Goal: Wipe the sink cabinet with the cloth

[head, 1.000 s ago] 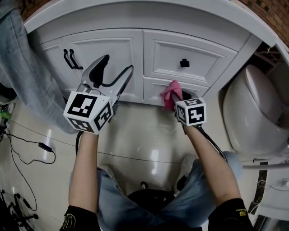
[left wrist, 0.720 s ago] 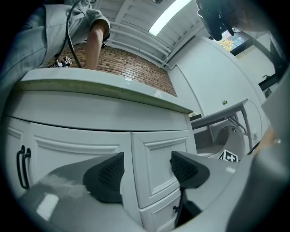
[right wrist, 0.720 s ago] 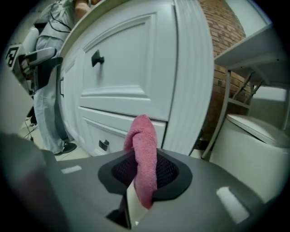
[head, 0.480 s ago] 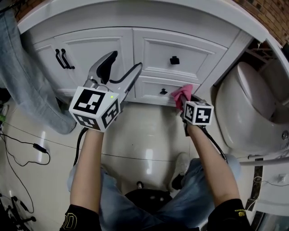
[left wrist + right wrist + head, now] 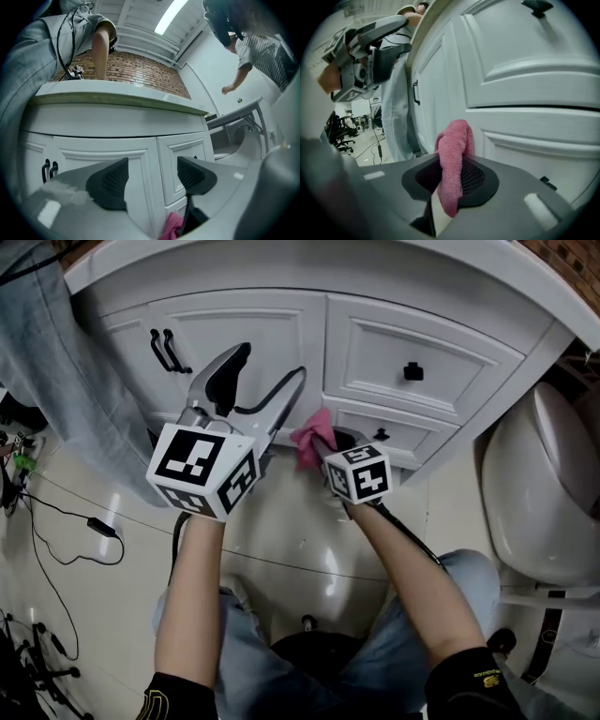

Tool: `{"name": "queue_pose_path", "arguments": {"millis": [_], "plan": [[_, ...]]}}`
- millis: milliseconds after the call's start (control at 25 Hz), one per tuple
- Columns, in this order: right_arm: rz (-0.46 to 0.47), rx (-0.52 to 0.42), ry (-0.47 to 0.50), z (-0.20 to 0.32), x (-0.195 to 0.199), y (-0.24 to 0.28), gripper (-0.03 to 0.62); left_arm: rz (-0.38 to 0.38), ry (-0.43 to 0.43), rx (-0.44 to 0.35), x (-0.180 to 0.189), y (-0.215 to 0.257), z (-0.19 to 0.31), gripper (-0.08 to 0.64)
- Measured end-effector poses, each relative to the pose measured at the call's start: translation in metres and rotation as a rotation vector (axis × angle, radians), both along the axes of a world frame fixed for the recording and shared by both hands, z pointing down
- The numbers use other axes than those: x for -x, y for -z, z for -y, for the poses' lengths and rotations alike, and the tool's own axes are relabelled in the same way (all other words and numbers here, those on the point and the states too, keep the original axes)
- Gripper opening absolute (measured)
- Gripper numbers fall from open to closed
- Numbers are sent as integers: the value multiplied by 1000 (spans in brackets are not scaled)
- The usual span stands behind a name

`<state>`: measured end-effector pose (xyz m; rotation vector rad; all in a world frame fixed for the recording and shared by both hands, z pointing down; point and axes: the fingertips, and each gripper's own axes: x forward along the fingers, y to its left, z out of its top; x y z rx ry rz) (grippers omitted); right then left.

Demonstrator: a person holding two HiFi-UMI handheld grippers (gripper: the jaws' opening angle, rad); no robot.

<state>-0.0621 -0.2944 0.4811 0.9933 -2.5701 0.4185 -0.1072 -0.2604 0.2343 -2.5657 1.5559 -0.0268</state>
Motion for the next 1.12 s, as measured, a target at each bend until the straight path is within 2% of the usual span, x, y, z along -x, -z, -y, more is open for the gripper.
{"name": "queue_pose_path", "arguments": {"millis": [240, 440, 600, 680, 760, 880, 1040, 1120], "plan": [[-68, 45, -138, 14, -56, -13, 77, -33, -1, 9, 7, -3, 9, 330], [-133, 62, -270, 9, -147, -13, 77, -57, -50, 16, -19, -8, 16, 330], [-188, 94, -458, 9, -236, -23, 77, -85, -87, 18, -42, -6, 16, 330], [-209, 106, -526, 8, -265, -30, 77, -90, -99, 14, -49, -4, 13, 330], [-229, 116, -560, 6, -276, -37, 77, -87, -102, 11, -52, -3, 12, 329], [-212, 145, -499, 0, -245, -48, 77, -72, -90, 13, -45, -4, 10, 329], [-115, 175, -235, -14, -134, -62, 77, -66, -53, 16, -27, -4, 10, 329], [-57, 174, -132, -18, -81, -63, 77, -67, -35, 14, -18, -3, 10, 330]]}}
